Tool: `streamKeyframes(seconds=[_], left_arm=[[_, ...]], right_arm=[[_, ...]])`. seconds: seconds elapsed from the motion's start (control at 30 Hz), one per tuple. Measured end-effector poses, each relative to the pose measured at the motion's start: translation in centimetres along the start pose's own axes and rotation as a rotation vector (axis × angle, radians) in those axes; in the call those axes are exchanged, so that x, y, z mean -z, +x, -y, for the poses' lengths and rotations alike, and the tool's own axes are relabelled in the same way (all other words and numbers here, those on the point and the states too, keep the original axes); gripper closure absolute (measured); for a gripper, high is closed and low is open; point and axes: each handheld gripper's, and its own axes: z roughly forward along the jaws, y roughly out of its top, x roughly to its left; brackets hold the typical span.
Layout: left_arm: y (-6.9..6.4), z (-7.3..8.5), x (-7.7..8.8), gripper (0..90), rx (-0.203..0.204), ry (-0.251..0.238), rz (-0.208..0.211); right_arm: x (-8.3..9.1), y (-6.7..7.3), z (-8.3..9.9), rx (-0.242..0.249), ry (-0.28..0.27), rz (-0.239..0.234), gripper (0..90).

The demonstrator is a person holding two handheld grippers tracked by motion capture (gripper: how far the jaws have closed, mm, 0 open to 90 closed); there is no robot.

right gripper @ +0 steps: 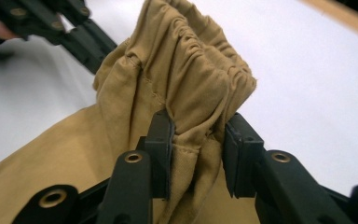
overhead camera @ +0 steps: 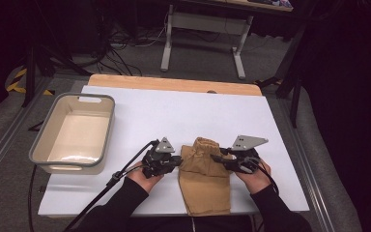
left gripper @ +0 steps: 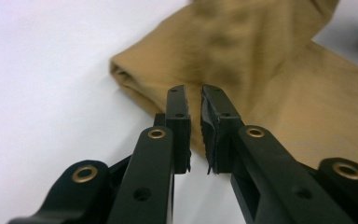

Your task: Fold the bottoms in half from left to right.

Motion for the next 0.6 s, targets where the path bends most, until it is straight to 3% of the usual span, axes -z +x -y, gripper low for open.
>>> streamKeyframes(seconds=[0.17,0.27,0.4,0.5,0.6], left_arm=[[0.6,0.0,0.6,80.3,0.028,-0.016,-0.016],[0.6,0.1,0.5,79.7,0.024,-0.015,-0.018],[0.6,0.0,0.3,78.4,0.029,-0.014,-0.019],[0.7,0.0,0.4,76.6,0.034,-0.021,-0.018],[0.8,-0.1,0.3,76.1,0.036,-0.018,-0.018]], right_arm=[[1.7,1.3,1.1,0.064,-0.033,-0.014,65.6],[2.6,2.1,1.8,0.108,-0.042,-0.017,62.6],[3.5,2.9,2.9,0.144,-0.059,-0.066,55.7],[4.0,3.2,3.5,0.157,-0.058,-0.1,48.7],[4.9,3.2,3.9,0.157,-0.067,-0.1,45.1]])
